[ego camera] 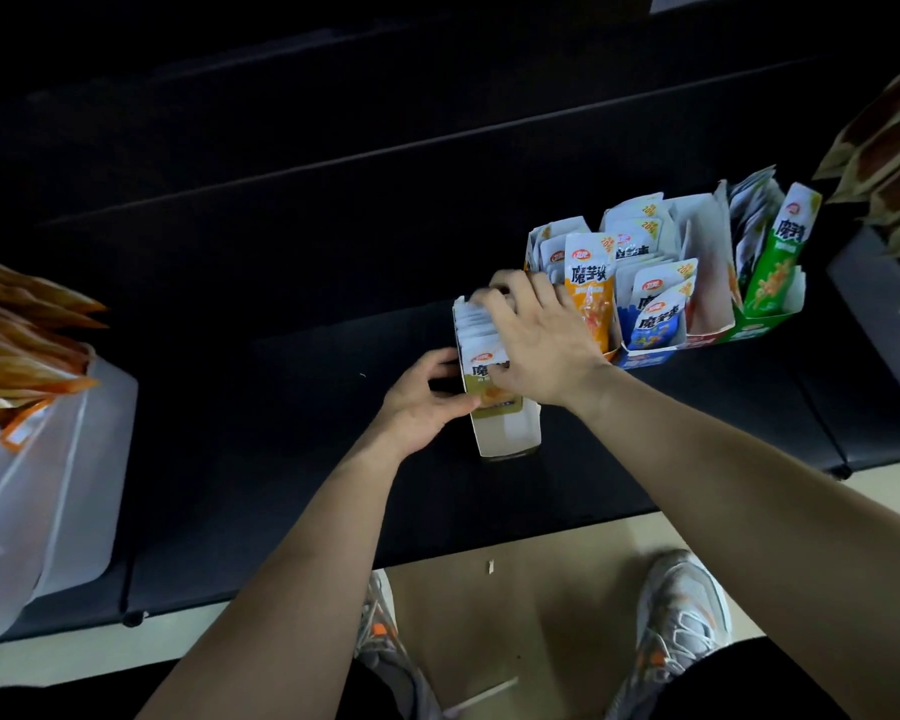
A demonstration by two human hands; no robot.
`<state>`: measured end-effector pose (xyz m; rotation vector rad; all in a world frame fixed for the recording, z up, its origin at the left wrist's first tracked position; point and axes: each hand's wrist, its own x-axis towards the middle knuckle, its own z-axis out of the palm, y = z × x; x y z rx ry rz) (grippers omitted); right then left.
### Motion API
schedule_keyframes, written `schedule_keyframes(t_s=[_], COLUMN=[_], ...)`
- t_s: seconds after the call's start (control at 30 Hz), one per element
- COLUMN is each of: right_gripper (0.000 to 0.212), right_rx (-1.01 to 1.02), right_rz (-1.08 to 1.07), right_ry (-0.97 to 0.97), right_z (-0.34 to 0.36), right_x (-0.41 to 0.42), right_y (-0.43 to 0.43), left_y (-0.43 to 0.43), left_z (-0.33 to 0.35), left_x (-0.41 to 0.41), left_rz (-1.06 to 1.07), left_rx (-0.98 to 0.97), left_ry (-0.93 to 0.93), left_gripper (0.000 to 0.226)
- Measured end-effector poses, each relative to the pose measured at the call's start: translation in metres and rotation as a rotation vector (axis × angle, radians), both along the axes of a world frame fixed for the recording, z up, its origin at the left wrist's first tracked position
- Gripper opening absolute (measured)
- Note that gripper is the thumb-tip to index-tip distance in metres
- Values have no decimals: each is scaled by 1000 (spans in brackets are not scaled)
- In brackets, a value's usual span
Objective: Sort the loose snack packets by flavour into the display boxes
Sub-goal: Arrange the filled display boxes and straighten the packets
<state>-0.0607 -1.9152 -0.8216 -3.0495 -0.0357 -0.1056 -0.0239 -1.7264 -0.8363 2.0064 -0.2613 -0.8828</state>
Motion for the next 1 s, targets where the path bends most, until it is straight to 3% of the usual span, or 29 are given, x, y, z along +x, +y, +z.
schedule_keyframes(t_s=[0.23,0.37,0.47,0.63,1.0], right_gripper=[92,77,60,38,37], right_rx=[361,477,571,725,770], right_rz=[-462,-570,-653,-593,-524], right_ry=[99,125,265,288,242], right_z=[-7,-12,-20,-29,-35], right_x=[-23,-48,-68,-76,-9], right_y=[4,7,13,27,31], left_y=[-7,-18,-21,-20,-17], left_z=[-1,2,3,1,-5], left_x=[2,-1,-6,-11,36], left_rz=[109,177,180,206,310], left_rx=[41,67,93,82,68], left_ry=[-39,-74,-66,-57,-111], left_gripper=[38,33,34,34,43])
